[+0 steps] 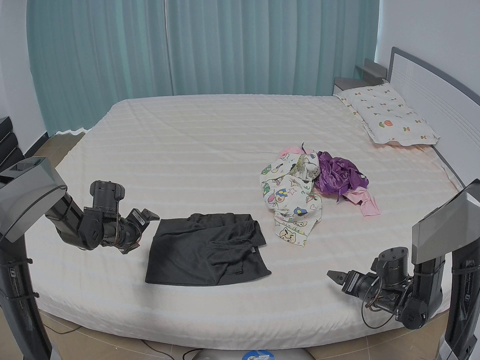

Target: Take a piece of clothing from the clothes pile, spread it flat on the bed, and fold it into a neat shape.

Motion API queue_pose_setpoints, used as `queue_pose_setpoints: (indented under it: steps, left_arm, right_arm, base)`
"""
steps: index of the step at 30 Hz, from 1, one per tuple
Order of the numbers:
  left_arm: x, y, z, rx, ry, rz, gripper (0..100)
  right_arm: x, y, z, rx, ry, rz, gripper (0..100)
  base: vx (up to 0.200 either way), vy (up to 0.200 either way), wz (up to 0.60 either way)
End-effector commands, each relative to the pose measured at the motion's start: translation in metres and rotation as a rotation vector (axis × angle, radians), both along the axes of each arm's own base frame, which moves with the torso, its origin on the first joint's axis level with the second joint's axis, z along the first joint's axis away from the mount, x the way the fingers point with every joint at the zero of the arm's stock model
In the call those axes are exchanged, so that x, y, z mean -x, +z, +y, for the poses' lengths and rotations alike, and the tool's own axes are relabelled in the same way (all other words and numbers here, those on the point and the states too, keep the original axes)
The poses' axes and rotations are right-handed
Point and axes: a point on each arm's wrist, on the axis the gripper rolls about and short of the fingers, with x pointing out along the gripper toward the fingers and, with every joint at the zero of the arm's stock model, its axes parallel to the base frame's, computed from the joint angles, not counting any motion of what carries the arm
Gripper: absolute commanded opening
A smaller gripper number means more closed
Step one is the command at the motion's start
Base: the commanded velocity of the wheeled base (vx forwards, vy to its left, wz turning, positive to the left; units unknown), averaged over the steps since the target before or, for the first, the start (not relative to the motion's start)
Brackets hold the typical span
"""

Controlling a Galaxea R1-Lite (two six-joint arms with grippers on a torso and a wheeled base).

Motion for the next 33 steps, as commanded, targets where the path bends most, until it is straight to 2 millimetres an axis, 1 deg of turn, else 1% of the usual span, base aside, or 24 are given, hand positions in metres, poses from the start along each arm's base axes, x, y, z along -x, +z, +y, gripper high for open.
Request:
queue_pose_setpoints:
  steps: [1,2,3,4,5,6,7,8,11,13,14,15,16,19,20,24,26,29,33]
  left_arm:
    - [0.001,-0.001,0.004,0.011,0.014,-0.010,100]
    - [0.000,0.000,0.007,0.023,0.031,-0.018,100]
    - [0.000,0.000,0.009,0.030,0.040,-0.019,100]
    - [-0.001,0.000,0.010,0.030,0.041,-0.021,100]
    - [0.000,0.000,0.013,0.036,0.046,-0.019,100]
    - [0.000,0.000,0.013,0.038,0.045,-0.019,100]
    - [0.001,-0.001,0.020,0.067,0.036,-0.014,100]
    - [0.001,0.000,0.024,0.085,0.028,-0.013,100]
    - [0.001,-0.001,0.031,0.118,0.034,-0.006,100]
    - [0.001,-0.003,0.031,0.119,0.036,-0.001,100]
    - [0.001,-0.003,0.031,0.119,0.036,-0.001,100]
    - [0.001,-0.004,0.032,0.120,0.039,0.004,100]
    - [0.001,-0.005,0.032,0.121,0.038,0.007,100]
    - [0.001,-0.011,0.032,0.122,0.036,0.022,100]
    - [0.001,-0.012,0.032,0.121,0.037,0.025,100]
    - [0.001,-0.013,0.032,0.121,0.037,0.026,100]
    - [0.001,-0.013,0.032,0.121,0.037,0.026,100]
    - [0.001,-0.013,0.032,0.120,0.039,0.028,100]
    - [0.002,-0.013,0.032,0.120,0.039,0.028,100]
  right_arm:
    - [-0.016,0.006,0.015,0.015,0.017,-0.047,100]
    - [-0.027,0.008,0.024,0.012,0.027,-0.058,100]
    - [-0.030,0.009,0.031,0.009,0.042,-0.062,100]
    - [-0.031,0.009,0.034,0.010,0.048,-0.061,100]
    - [-0.033,0.011,0.045,0.011,0.073,-0.064,100]
    - [-0.033,0.011,0.047,0.013,0.077,-0.063,100]
    - [-0.034,0.014,0.063,0.023,0.101,-0.070,100]
    - [-0.036,0.015,0.069,0.028,0.107,-0.073,100]
    - [-0.049,0.016,0.082,0.051,0.112,-0.046,100]
    - [-0.058,0.016,0.087,0.065,0.113,-0.023,100]
    - [-0.058,0.016,0.087,0.065,0.113,-0.023,100]
    - [-0.067,0.020,0.094,0.073,0.115,-0.009,100]
    - [-0.070,0.020,0.097,0.079,0.115,-0.001,100]
    - [-0.082,0.011,0.106,0.120,0.106,0.029,100]
    - [-0.084,0.009,0.110,0.142,0.104,0.029,100]
    - [-0.084,0.007,0.112,0.195,0.117,0.051,100]
    - [-0.088,0.008,0.115,0.246,0.133,0.060,100]
    - [-0.093,0.008,0.117,0.280,0.119,0.057,100]
    - [-0.099,0.002,0.120,0.358,0.132,0.084,100]
  base:
    - [0.000,0.200,0.00]
    - [0.000,0.200,0.00]
    - [0.000,0.200,0.00]
    - [0.000,0.200,0.00]
    - [0.000,0.200,0.00]
    - [0.000,0.200,0.00]
    - [0.000,0.200,0.00]
    - [0.000,0.200,0.00]
    - [0.000,0.200,0.00]
    - [0.000,0.200,0.00]
    - [0.000,0.200,0.00]
    - [0.000,0.200,0.00]
    - [0.000,0.200,0.00]
    - [0.000,0.200,0.00]
    - [0.000,0.000,0.00]
    - [0.000,0.000,0.00]
    - [0.000,0.000,0.00]
    - [0.000,0.000,0.00]
    - [0.000,0.000,0.00]
